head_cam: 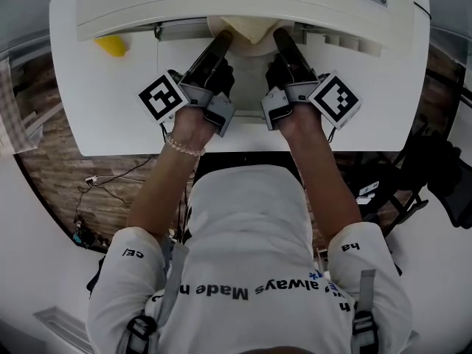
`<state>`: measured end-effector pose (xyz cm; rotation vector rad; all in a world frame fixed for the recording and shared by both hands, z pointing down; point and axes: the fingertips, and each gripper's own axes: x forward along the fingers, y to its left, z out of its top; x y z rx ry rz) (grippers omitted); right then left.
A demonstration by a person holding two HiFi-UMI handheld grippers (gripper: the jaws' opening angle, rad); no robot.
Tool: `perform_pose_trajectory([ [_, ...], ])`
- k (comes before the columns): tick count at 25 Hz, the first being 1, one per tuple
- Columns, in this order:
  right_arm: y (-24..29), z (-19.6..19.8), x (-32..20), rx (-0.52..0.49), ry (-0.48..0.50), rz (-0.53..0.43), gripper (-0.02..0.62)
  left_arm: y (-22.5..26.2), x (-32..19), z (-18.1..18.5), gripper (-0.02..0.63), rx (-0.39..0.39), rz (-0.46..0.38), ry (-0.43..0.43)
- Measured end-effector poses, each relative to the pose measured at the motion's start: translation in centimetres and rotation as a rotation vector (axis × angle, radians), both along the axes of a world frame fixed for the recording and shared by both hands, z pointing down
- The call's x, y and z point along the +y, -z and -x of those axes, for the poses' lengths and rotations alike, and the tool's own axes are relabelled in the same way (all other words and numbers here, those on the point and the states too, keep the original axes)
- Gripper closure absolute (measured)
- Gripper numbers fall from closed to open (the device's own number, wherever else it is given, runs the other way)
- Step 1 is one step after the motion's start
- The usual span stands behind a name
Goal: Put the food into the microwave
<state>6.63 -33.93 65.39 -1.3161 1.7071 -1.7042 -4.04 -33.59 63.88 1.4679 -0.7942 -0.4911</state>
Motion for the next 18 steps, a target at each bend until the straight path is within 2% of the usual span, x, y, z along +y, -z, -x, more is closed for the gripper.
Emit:
perform_pose_trajectory([
  [3, 0.2, 0.2, -0.6, -0.009, -0.011, -0.006, 0.569, -0.1, 0.7, -0.1, 0.54, 0.008, 0.021, -0.002],
  [6, 0.6, 0.6, -0.9, -0.022, -0.02, -0.003, 0.569, 0.0, 1.5, 0.0, 0.538, 0.01, 0.034, 0.004],
  [8, 0.8, 0.9, -1.3, -0.037, -0.03, -0.007, 0.571, 0.1, 1.6, 0.0, 0.54, 0.019, 0.038, 0.006],
  [11, 0.8, 1.0, -1.5, -0.031, -0.031, -0.015, 0.569, 0.1, 1.3, -0.1, 0.581, 0.042, 0.046, 0.01],
  [14, 0.8, 0.7, -1.4, -0.021, -0.02, -0.025, 0.569, 0.4, 0.9, -0.1, 0.583, 0.044, 0.037, 0.014],
  [18, 1.2, 1.0, -0.7, -0.063, -0.005, -0.046, 0.552, 0.6, 0.1, -0.3, 0.584, 0.057, 0.033, 0.025],
])
